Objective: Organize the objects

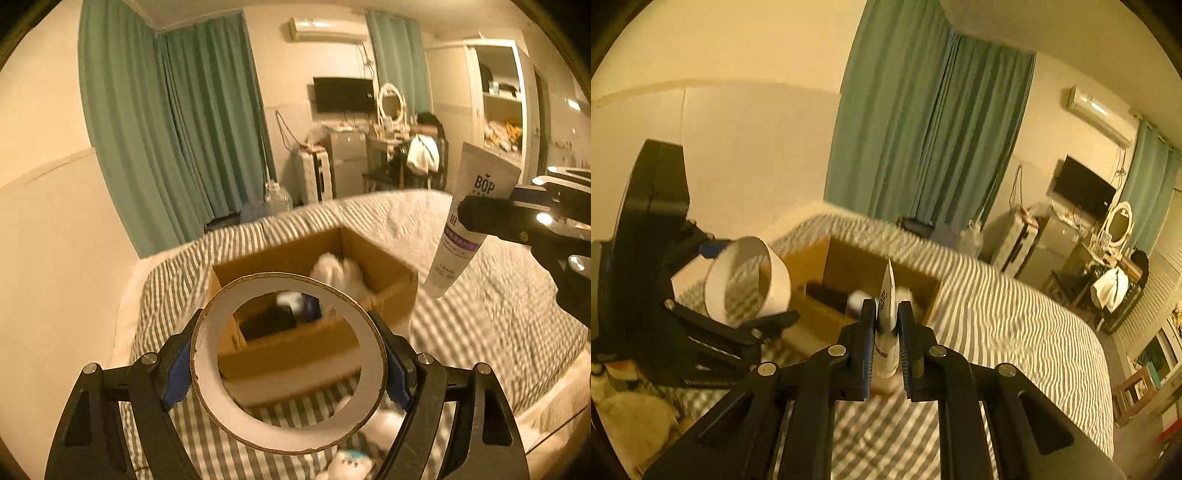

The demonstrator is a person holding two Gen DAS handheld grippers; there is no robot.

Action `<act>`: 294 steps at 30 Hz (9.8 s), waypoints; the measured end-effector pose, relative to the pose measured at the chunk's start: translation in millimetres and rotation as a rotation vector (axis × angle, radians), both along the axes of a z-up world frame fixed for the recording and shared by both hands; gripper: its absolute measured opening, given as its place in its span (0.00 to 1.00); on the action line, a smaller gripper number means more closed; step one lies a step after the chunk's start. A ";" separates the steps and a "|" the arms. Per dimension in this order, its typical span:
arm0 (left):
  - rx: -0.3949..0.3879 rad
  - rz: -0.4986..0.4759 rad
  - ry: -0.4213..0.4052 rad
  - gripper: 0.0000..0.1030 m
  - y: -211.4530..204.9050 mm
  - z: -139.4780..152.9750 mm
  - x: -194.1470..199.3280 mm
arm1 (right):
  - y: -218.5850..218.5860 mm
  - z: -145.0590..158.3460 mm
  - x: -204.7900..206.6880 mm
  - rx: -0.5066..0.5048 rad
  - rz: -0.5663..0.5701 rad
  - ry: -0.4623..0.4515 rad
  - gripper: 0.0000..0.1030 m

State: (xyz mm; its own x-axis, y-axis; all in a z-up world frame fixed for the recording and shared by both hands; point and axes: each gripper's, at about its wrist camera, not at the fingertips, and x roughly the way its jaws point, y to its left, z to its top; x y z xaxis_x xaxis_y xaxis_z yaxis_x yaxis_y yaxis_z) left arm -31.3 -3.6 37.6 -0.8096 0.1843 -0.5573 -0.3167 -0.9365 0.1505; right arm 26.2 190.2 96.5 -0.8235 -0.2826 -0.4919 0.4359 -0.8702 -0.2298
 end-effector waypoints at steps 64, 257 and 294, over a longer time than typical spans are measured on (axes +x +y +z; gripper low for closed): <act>0.065 0.132 -0.309 0.98 -41.8 -16.9 -167.1 | -12.5 -45.4 -201.4 -0.168 0.098 -0.241 0.85; 0.090 0.139 -0.128 0.95 -45.3 -2.8 -189.9 | 18.4 -41.6 -238.4 -0.250 -0.078 -0.239 0.83; 0.071 0.340 0.023 1.00 -45.7 -10.7 -116.5 | 24.4 -51.8 -188.2 -0.157 -0.360 -0.226 0.94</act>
State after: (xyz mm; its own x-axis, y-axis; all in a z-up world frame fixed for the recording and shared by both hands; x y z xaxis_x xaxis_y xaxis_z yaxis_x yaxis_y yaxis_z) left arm -147.8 -49.3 26.9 -0.8437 -0.0606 -0.5333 0.0180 -0.9962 0.0848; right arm -162.0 214.6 44.7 -0.7598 -0.0832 -0.6448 0.1229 -0.9923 -0.0169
